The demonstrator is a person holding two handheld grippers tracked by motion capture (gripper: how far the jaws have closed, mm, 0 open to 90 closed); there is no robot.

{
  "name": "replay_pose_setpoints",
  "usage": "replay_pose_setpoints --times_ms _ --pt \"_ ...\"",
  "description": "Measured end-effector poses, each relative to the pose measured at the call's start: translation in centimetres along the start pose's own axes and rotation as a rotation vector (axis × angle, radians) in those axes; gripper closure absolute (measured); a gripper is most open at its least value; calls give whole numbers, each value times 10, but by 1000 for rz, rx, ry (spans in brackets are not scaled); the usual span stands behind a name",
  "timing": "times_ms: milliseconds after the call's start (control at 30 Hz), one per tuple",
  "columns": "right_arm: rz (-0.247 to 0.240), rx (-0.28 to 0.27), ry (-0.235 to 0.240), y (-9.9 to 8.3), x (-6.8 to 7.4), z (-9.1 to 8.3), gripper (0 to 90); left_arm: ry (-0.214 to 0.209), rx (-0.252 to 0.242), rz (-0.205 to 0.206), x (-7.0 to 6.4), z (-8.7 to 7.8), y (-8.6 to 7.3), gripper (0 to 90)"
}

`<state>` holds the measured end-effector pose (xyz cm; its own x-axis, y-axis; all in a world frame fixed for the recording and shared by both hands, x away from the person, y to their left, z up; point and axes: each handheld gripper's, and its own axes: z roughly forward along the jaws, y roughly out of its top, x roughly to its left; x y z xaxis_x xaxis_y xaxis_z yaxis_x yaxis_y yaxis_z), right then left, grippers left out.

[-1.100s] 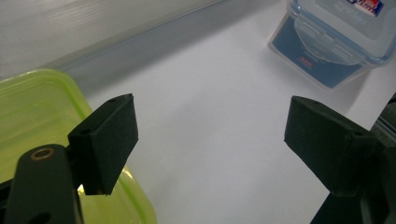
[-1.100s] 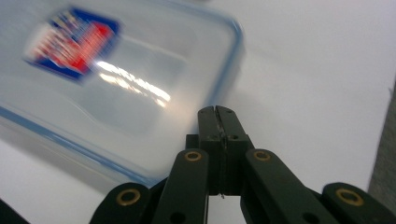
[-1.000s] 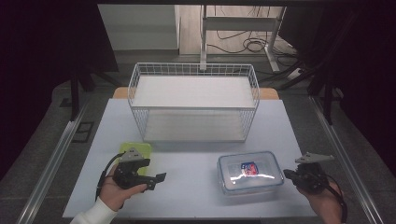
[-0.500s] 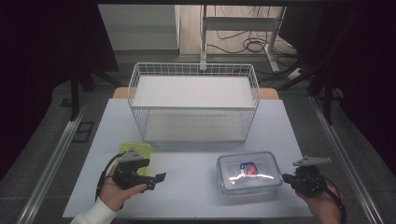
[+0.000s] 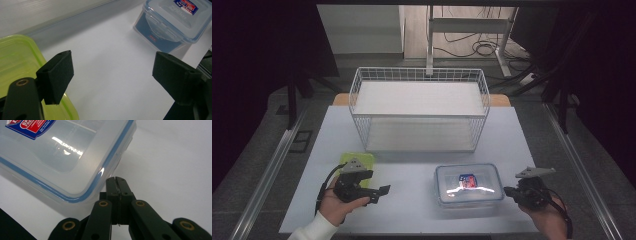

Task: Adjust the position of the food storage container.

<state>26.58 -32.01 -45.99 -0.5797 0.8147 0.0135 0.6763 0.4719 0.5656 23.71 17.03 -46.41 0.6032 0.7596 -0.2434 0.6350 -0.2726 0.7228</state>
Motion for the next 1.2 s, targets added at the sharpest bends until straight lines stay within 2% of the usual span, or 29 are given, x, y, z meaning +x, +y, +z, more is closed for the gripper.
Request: replay_pose_setpoints --times_ms 400,567,933,1100,1200 --pt "-77 -6 27 23 27 20 895 -8 -10 -15 0 -1 0 171" --pt "-95 -6 44 31 35 27 895 -7 -9 -17 0 0 -1 171" --pt "-106 -16 64 35 41 36 895 -3 -4 -23 1 2 -1 171" --pt "-128 -16 67 40 48 40 895 -4 -2 -19 -1 3 -1 171" --pt "-114 -43 76 40 45 36 894 -1 -8 -23 -1 0 -3 171"
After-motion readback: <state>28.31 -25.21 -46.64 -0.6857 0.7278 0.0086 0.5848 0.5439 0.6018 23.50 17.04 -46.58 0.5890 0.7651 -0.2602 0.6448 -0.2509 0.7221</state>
